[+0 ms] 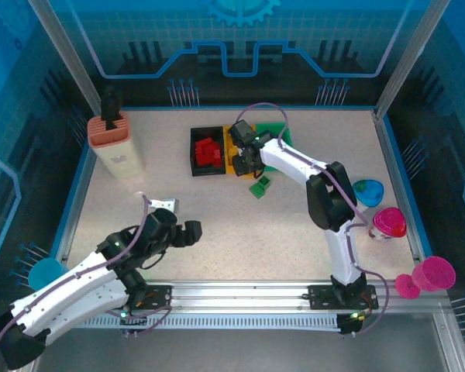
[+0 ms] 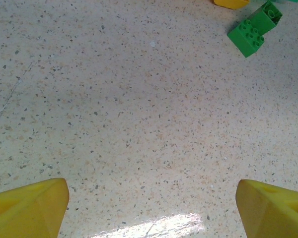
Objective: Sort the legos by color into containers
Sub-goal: Move the container to the top-center of the table.
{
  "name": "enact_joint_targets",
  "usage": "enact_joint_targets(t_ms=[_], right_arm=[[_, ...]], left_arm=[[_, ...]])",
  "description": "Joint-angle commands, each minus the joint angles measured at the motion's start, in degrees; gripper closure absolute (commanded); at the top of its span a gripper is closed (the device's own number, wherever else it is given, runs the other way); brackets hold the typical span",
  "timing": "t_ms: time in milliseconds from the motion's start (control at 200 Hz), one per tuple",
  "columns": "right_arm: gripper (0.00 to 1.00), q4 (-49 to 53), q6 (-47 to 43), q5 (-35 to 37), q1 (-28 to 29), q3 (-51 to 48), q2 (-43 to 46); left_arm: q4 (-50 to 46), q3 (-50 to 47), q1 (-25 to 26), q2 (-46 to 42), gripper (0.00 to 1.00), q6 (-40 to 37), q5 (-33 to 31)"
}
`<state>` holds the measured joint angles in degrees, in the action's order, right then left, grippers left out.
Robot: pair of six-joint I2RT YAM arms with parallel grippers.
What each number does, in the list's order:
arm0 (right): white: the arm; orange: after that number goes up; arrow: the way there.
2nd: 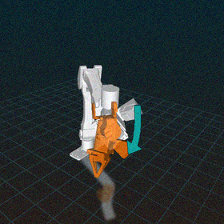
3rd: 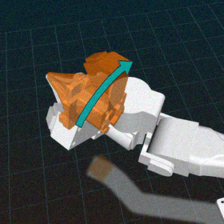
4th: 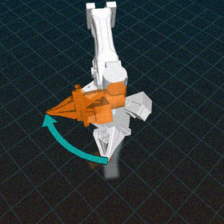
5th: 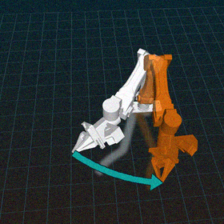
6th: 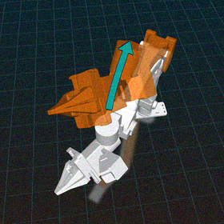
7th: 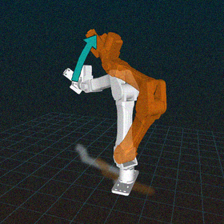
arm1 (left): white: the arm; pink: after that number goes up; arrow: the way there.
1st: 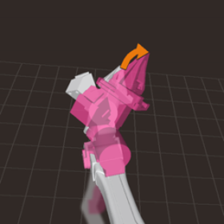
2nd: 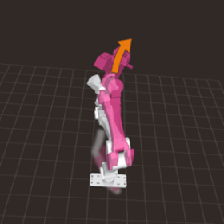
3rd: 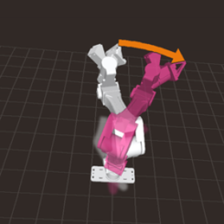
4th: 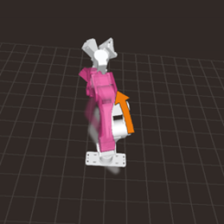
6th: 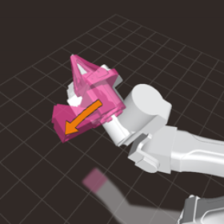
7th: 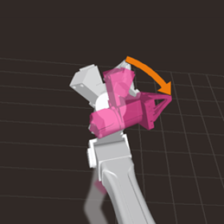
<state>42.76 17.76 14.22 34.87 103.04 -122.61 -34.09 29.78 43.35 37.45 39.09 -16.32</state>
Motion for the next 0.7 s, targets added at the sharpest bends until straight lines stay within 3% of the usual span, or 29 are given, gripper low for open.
enact_joint_targets(t_ms=[0, 690], right_arm=[[0.51, -0.3, 0.5, -0.8, 0.2, 2.3, -3.2], [0.56, 4.0, 0.7, -2.1, -0.4, 13.9, -13.5]], left_arm=[[0.1, -0.6, 0.4, -0.2, 0.12, 0.3, -1.3], [-0.2, -2.1, 0.4, -1.0, 0.11, 0.6, -2.4]])
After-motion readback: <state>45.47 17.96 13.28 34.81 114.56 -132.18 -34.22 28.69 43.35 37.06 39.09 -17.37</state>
